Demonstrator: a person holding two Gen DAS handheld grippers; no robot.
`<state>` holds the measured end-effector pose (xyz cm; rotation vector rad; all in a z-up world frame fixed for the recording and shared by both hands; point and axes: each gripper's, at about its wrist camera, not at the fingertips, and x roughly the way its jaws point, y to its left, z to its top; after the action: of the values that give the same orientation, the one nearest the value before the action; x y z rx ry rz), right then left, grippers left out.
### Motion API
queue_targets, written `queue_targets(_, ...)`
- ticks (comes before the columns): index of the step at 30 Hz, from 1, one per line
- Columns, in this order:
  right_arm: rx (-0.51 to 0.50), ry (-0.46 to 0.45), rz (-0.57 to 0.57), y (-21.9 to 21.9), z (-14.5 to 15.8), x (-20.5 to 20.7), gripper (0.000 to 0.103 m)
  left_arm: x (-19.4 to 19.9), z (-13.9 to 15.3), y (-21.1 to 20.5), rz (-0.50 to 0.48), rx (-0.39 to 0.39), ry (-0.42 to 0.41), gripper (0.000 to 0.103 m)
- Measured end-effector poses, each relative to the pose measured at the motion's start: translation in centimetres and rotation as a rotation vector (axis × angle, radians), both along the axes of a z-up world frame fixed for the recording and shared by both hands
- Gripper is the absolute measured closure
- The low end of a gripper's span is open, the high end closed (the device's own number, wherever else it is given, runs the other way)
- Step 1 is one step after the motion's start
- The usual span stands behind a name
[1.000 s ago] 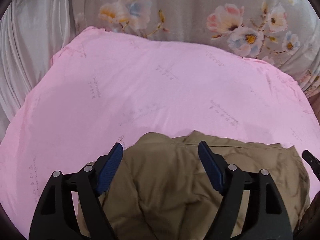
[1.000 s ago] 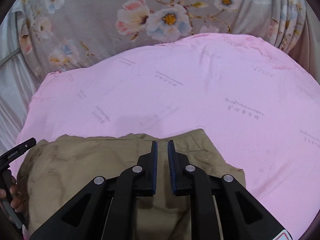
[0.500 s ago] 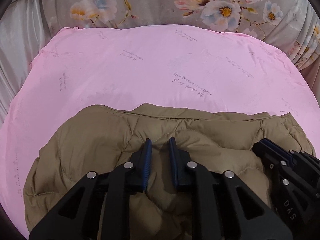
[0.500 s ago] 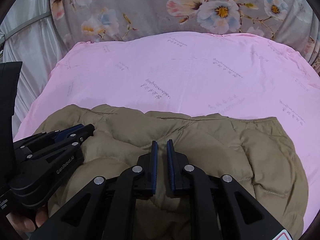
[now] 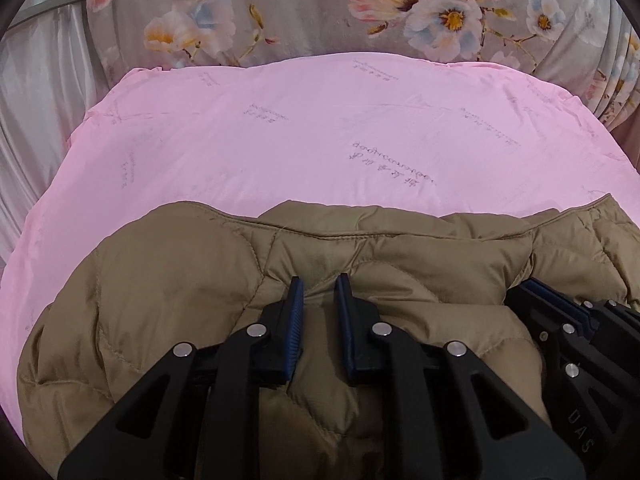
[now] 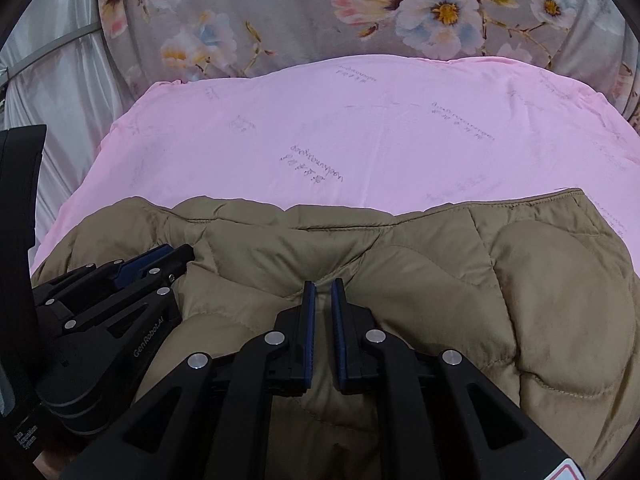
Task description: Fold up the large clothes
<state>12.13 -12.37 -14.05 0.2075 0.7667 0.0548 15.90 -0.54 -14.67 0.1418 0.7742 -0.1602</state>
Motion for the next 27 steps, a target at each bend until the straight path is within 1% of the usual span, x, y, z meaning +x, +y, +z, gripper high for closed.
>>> queue_targets(8,-0.008,-0.005,-0.005,0.2,-0.2,0.1,0.093,0.1,-0.4,-0.2,0.003,0.012,-0.006,0.088)
queue_targets(11,0.011,-0.008,-0.003,0.0,-0.1,0.0,0.093,0.1,-0.3,-0.2,0.001,0.003,-0.005,0.088)
queue_targets(13,0.026,-0.012,-0.027,-0.3,0.6,-0.9,0.093,0.0,0.1,0.2,-0.001,-0.018,0.004,0.087)
queue_targets(15,0.068,-0.043,-0.033,-0.6,2.0,-3.0,0.091,-1.1,1.2,1.4,0.008,-0.075,0.028,0.087)
queue_targets(16,0.067,-0.071,-0.025,-0.2,2.8,-4.5,0.091,-2.2,2.2,2.1,0.011,-0.116,0.026,0.087)
queue_targets(18,0.041,-0.089,-0.006,0.7,3.5,-6.5,0.091,-4.6,3.7,2.9,-0.009,-0.164,0.002,0.087)
queue_targets(20,0.060,-0.089,0.013,1.2,3.3,-7.9,0.090,-6.5,4.3,3.0,-0.019,-0.172,-0.007,0.087)
queue_targets(22,0.076,-0.087,0.021,1.6,2.6,-8.8,0.090,-8.0,4.1,2.8,-0.035,-0.185,-0.002,0.087)
queue_targets(24,0.060,-0.088,0.023,2.0,1.9,-9.2,0.090,-9.0,3.4,2.4,-0.050,-0.185,-0.001,0.087)
queue_targets(27,0.026,-0.085,0.027,2.6,0.9,-9.5,0.091,-9.7,1.8,1.8,-0.052,-0.149,-0.006,0.086)
